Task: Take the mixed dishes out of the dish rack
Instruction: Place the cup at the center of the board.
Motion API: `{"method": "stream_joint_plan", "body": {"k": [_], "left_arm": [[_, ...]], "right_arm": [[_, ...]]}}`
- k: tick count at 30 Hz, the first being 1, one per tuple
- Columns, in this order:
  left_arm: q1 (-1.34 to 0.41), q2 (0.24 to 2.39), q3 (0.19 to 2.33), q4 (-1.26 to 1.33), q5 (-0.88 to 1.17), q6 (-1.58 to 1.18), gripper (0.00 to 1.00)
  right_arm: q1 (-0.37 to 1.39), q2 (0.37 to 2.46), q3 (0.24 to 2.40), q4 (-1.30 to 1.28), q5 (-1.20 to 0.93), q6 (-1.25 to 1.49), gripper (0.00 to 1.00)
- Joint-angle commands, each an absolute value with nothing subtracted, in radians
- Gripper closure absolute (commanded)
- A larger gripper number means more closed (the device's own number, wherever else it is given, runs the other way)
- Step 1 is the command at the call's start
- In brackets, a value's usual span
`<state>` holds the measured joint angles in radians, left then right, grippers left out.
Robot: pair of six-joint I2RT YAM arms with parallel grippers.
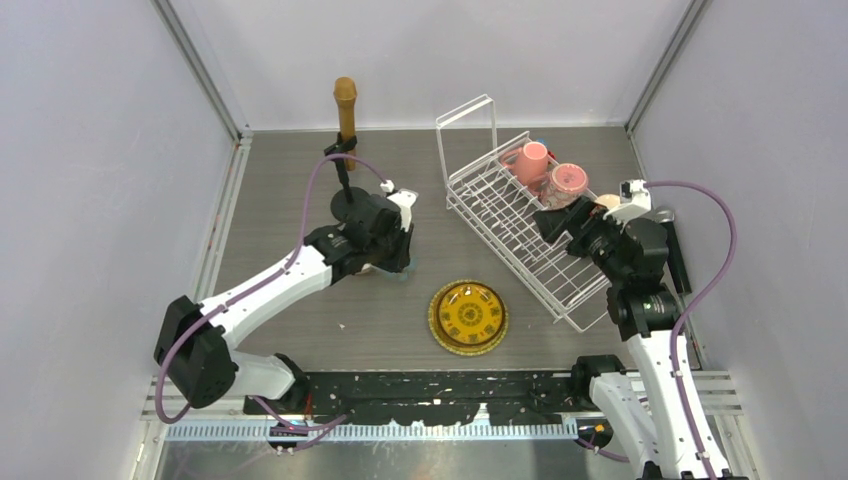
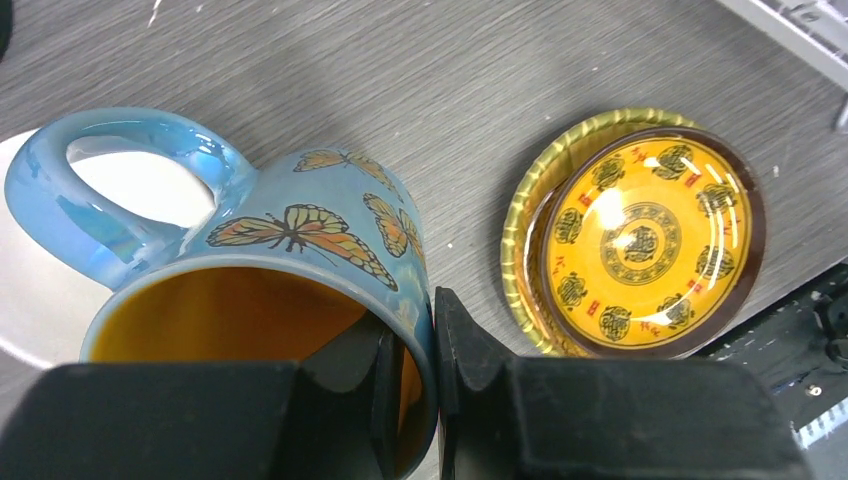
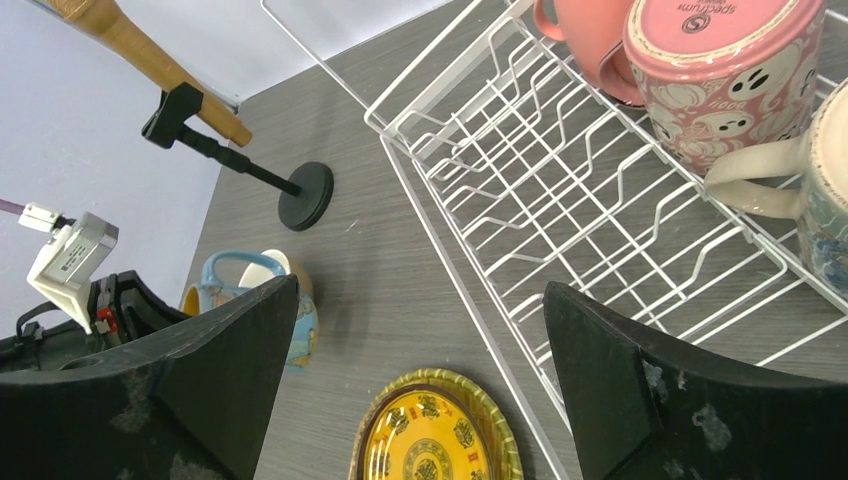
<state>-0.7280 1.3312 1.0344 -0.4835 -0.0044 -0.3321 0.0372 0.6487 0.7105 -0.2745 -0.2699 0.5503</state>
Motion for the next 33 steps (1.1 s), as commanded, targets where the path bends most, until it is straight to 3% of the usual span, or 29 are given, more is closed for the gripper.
{"method": "stream_joint_plan", "body": {"k": [1,10,25,33], "left_arm": [[-0.756,1.275,1.111,-0.591,-0.135,-0.336,1.00],[-0.772,1.157,1.027,-0.736,-0.257,-0.463,1.00],[-0.772,0.964,0.950,-0.956,-0.444,-0.620,1.00],[-0.741,1.037,0.911,-0.948,-0.531,-0.672,1.00]], "right_arm": [[0.034,0.651,0.752,-0.248,-0.206,0.523,0.00],[0.033,0.614,0.702,-0.116,-0.032,0.544,0.00],[0.033,0.628,0.686,-0.107,-0.003,0.539,0.00],[0.033,0.621,0.681,-0.119,0.039,0.534,0.00]]}}
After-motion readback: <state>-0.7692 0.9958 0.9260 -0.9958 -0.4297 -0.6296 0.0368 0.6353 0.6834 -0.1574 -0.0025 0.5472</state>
